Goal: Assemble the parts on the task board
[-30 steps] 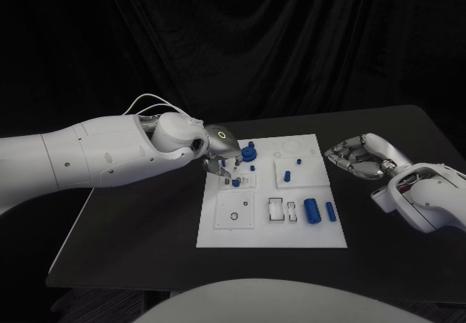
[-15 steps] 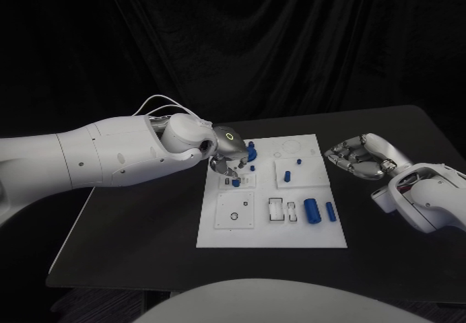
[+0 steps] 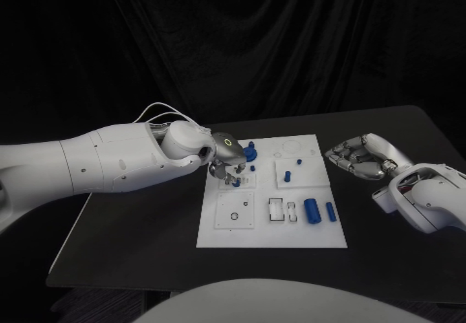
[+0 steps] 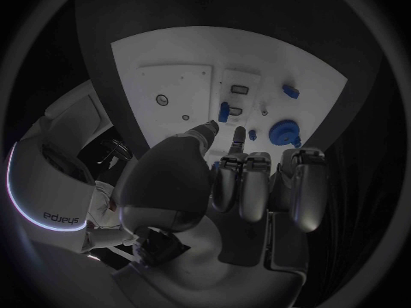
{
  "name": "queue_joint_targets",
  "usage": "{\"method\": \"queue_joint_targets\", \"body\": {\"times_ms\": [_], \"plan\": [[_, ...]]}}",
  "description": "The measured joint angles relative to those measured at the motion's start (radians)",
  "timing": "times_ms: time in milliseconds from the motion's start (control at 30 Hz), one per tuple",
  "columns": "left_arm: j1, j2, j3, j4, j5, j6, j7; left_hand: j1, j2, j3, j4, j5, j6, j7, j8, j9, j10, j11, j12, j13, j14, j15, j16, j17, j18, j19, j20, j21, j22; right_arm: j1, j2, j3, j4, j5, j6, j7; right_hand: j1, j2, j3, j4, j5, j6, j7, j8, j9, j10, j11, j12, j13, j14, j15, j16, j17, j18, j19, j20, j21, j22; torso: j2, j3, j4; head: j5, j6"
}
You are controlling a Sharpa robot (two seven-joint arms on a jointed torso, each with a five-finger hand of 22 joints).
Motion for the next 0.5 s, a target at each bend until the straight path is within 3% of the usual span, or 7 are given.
{"method": "queue_joint_targets", "body": {"times_ms": [500], "plan": [[-0.019, -0.005, 0.0, -0.01, -0.001, -0.003, -0.014, -0.004, 0.004, 0.0, 0.0, -0.004, 0.007, 0.0, 0.0, 0.002, 0.0, 0.0, 0.0, 0.0, 0.0, 0.0, 0.0, 0.0, 0.0, 0.0, 0.0, -0.009, 0.0, 0.0, 0.0, 0.0, -0.001, 0.0, 0.006, -0.003, 0.0, 0.0, 0.0, 0.0, 0.007, 0.0, 0.0, 0.0, 0.001, 0.0, 0.0, 0.0, 0.0, 0.0, 0.0, 0.0, 0.0, 0.0, 0.0, 0.0, 0.0, 0.0, 0.0, 0.0002, 0.0, 0.0, 0.0]]}}
